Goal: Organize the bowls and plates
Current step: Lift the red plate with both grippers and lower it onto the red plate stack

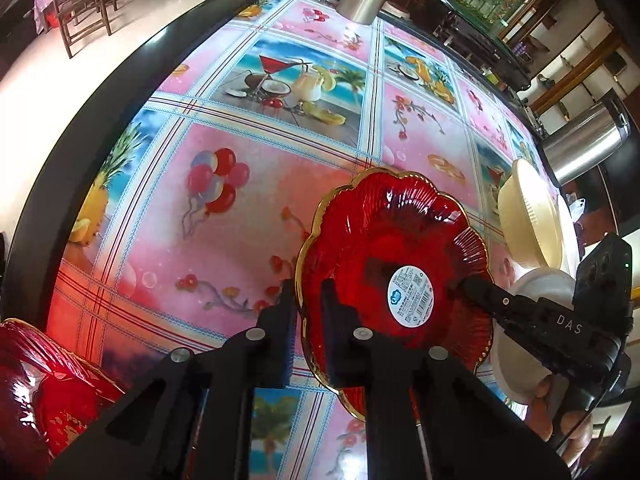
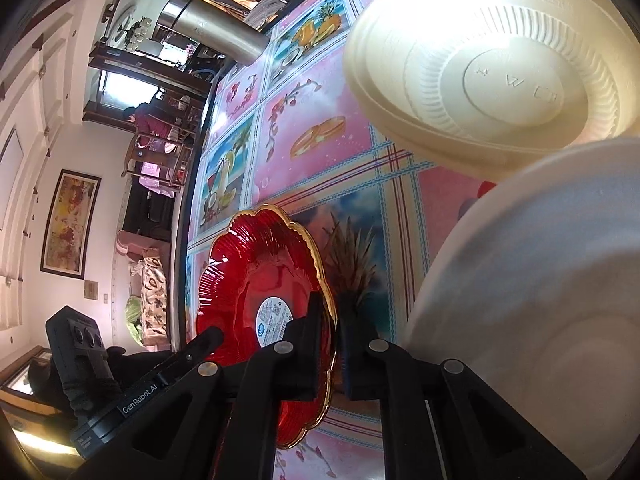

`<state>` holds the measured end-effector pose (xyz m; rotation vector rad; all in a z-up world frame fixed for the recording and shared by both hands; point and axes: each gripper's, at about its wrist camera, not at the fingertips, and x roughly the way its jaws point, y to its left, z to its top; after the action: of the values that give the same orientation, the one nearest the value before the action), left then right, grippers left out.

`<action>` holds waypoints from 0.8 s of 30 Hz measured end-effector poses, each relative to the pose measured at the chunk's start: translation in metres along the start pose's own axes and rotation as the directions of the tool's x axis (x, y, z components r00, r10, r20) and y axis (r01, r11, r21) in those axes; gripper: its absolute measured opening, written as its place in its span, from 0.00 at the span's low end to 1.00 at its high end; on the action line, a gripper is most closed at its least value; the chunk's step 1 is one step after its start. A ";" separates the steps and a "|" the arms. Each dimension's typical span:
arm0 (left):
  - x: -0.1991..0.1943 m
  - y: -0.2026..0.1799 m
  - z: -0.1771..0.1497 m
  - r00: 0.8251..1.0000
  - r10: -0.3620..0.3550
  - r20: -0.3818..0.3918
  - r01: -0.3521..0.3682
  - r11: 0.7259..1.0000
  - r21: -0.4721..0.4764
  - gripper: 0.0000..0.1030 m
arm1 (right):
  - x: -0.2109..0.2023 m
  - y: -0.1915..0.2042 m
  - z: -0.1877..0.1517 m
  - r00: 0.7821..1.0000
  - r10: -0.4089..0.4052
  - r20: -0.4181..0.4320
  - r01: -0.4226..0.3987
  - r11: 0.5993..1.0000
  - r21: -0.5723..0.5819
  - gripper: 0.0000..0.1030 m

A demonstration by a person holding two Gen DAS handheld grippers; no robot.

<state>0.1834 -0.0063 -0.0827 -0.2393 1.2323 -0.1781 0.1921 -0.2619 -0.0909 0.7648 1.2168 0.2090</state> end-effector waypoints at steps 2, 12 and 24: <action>0.000 0.000 -0.002 1.000 0.007 0.010 -0.007 1.000 -0.001 0.08 | 0.000 0.000 0.000 1.000 0.003 0.001 -0.003 1.000 0.003 0.07; -0.039 -0.006 -0.009 0.996 0.011 0.085 -0.012 1.000 0.011 0.08 | -0.013 0.016 -0.004 0.998 0.030 0.056 -0.028 0.999 -0.031 0.07; -0.169 0.059 -0.067 0.962 0.105 0.253 -0.105 0.994 -0.010 0.10 | -0.055 0.121 -0.088 0.978 0.189 0.090 -0.158 0.950 -0.270 0.07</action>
<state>0.0658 0.0896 0.0337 -0.1869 0.9872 -0.0550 0.1226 -0.1650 0.0149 0.6427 0.9888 0.4565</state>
